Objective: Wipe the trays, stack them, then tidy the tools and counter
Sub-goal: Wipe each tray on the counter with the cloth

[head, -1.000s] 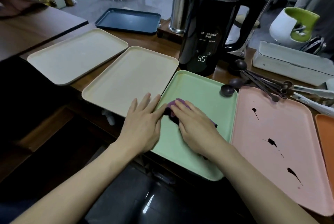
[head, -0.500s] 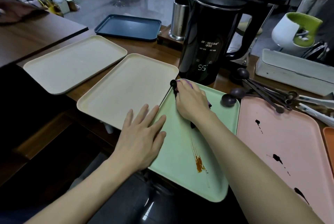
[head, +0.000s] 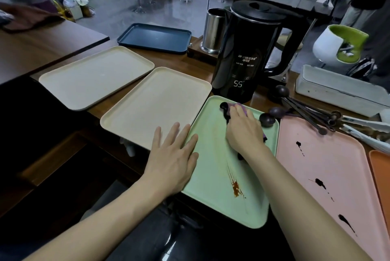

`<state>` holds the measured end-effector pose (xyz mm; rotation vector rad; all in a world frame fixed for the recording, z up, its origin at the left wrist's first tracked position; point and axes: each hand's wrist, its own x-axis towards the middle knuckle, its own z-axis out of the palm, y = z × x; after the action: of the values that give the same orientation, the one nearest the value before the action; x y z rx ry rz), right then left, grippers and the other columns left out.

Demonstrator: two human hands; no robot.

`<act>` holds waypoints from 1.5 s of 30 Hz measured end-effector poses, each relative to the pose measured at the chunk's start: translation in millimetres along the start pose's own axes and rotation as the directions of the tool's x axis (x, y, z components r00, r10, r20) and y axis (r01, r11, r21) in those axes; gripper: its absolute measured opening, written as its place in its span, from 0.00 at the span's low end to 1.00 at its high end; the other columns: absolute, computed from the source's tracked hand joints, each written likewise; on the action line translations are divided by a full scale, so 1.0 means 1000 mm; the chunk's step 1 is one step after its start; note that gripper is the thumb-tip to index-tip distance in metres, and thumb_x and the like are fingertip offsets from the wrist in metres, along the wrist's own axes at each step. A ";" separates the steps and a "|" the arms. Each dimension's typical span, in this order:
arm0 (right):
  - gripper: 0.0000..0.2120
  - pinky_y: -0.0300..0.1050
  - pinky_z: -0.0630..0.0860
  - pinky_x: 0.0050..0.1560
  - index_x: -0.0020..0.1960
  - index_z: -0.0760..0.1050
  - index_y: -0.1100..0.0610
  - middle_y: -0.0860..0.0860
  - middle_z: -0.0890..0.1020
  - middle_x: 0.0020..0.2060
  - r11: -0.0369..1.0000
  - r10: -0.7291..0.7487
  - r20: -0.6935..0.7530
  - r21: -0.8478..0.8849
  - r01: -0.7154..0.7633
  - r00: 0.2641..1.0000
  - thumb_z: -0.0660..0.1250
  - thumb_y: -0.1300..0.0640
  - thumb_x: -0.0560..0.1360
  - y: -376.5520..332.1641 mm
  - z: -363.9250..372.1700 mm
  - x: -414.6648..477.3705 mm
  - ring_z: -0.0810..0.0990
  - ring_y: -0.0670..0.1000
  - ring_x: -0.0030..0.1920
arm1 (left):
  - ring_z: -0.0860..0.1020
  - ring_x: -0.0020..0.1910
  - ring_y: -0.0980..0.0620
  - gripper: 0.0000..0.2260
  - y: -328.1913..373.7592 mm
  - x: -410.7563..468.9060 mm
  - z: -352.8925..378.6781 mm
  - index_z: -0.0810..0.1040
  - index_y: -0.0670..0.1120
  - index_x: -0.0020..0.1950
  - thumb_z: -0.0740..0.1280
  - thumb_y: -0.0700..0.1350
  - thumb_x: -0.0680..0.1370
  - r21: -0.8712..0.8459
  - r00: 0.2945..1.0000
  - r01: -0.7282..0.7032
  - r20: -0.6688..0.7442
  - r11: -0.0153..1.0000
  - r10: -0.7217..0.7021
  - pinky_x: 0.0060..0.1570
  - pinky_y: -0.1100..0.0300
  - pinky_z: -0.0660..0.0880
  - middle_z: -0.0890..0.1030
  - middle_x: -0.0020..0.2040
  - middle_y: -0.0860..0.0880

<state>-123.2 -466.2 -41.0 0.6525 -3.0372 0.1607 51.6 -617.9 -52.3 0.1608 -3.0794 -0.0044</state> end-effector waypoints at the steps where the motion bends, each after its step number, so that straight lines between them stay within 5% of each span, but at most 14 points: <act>1: 0.22 0.55 0.67 0.64 0.74 0.63 0.56 0.50 0.66 0.74 1.000 0.001 -0.006 0.007 -0.001 1.000 0.56 0.60 0.80 0.001 0.002 0.000 0.65 0.57 0.71 | 0.56 0.81 0.42 0.25 0.000 0.000 0.000 0.67 0.51 0.79 0.49 0.58 0.84 -0.019 1.000 -0.002 0.005 1.000 0.002 0.75 0.32 0.54 0.62 0.81 0.47; 6: 0.21 0.56 0.68 0.68 0.73 0.67 0.56 0.51 0.71 0.73 0.979 -0.184 -0.058 0.079 0.188 0.981 0.57 0.60 0.79 -0.013 0.007 0.016 0.65 0.58 0.72 | 0.47 0.83 0.45 0.26 -0.003 0.001 0.000 0.59 0.55 0.82 0.45 0.59 0.84 -0.086 1.000 -0.006 0.010 0.996 0.007 0.78 0.35 0.47 0.52 0.84 0.50; 11: 0.22 0.54 0.67 0.71 0.75 0.67 0.56 0.50 0.70 0.74 0.913 -0.385 -0.058 0.120 0.390 0.921 0.57 0.58 0.81 -0.007 0.004 0.030 0.65 0.54 0.75 | 0.54 0.82 0.44 0.26 -0.003 0.001 0.000 0.63 0.54 0.80 0.47 0.59 0.84 -0.061 1.000 0.000 0.016 0.998 0.001 0.77 0.34 0.52 0.57 0.83 0.49; 19: 0.23 0.50 0.63 0.75 0.76 0.65 0.56 0.50 0.68 0.76 0.937 -0.326 -0.025 0.124 0.327 0.945 0.55 0.56 0.82 0.029 -0.004 0.006 0.61 0.54 0.77 | 0.49 0.83 0.45 0.26 -0.001 0.001 -0.002 0.59 0.56 0.82 0.45 0.59 0.84 -0.084 1.000 0.016 0.024 0.996 -0.014 0.78 0.35 0.47 0.53 0.84 0.51; 26: 0.33 0.50 0.52 0.80 0.80 0.61 0.51 0.47 0.61 0.79 0.834 -0.527 0.121 0.266 0.483 0.841 0.45 0.49 0.76 0.007 -0.012 -0.109 0.54 0.50 0.81 | 0.65 0.78 0.41 0.25 -0.003 0.001 -0.003 0.71 0.53 0.76 0.48 0.53 0.82 -0.045 1.000 0.002 -0.015 0.999 -0.003 0.72 0.31 0.61 0.66 0.80 0.49; 30: 0.36 0.51 0.45 0.80 0.83 0.49 0.49 0.45 0.49 0.82 0.879 -0.474 0.240 0.178 0.442 0.847 0.36 0.45 0.75 0.003 -0.017 -0.103 0.43 0.51 0.81 | 0.64 0.78 0.42 0.25 -0.003 0.001 -0.002 0.71 0.52 0.76 0.48 0.53 0.82 -0.048 1.000 -0.010 -0.026 0.999 0.009 0.72 0.30 0.60 0.66 0.80 0.48; 35: 0.28 0.55 0.53 0.78 0.81 0.50 0.53 0.49 0.51 0.81 0.925 -0.379 0.168 0.098 0.368 0.910 0.52 0.57 0.83 -0.001 -0.009 -0.018 0.47 0.54 0.80 | 0.65 0.78 0.42 0.25 -0.003 0.002 -0.001 0.72 0.52 0.75 0.48 0.53 0.82 -0.073 1.000 -0.012 -0.026 0.997 0.010 0.72 0.29 0.59 0.67 0.79 0.48; 40: 0.28 0.55 0.50 0.79 0.82 0.49 0.54 0.49 0.51 0.82 0.955 -0.295 0.164 0.075 0.286 0.941 0.51 0.56 0.83 -0.011 0.001 0.024 0.46 0.55 0.81 | 0.63 0.79 0.43 0.24 -0.004 0.003 -0.001 0.72 0.54 0.75 0.48 0.53 0.82 -0.080 0.998 0.005 -0.056 0.997 -0.009 0.73 0.30 0.57 0.67 0.79 0.50; 45: 0.29 0.54 0.48 0.79 0.82 0.48 0.52 0.47 0.49 0.82 0.898 -0.437 0.232 0.159 0.410 0.869 0.51 0.56 0.83 -0.019 -0.006 -0.034 0.42 0.52 0.81 | 0.60 0.80 0.41 0.28 -0.003 0.002 -0.003 0.71 0.54 0.75 0.47 0.53 0.78 -0.075 0.999 0.013 -0.048 0.997 -0.017 0.74 0.30 0.54 0.65 0.80 0.50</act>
<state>-84.7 -468.9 -35.0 1.4389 -3.0373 0.2362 50.4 -620.6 -49.3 0.1777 -3.0237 -0.1139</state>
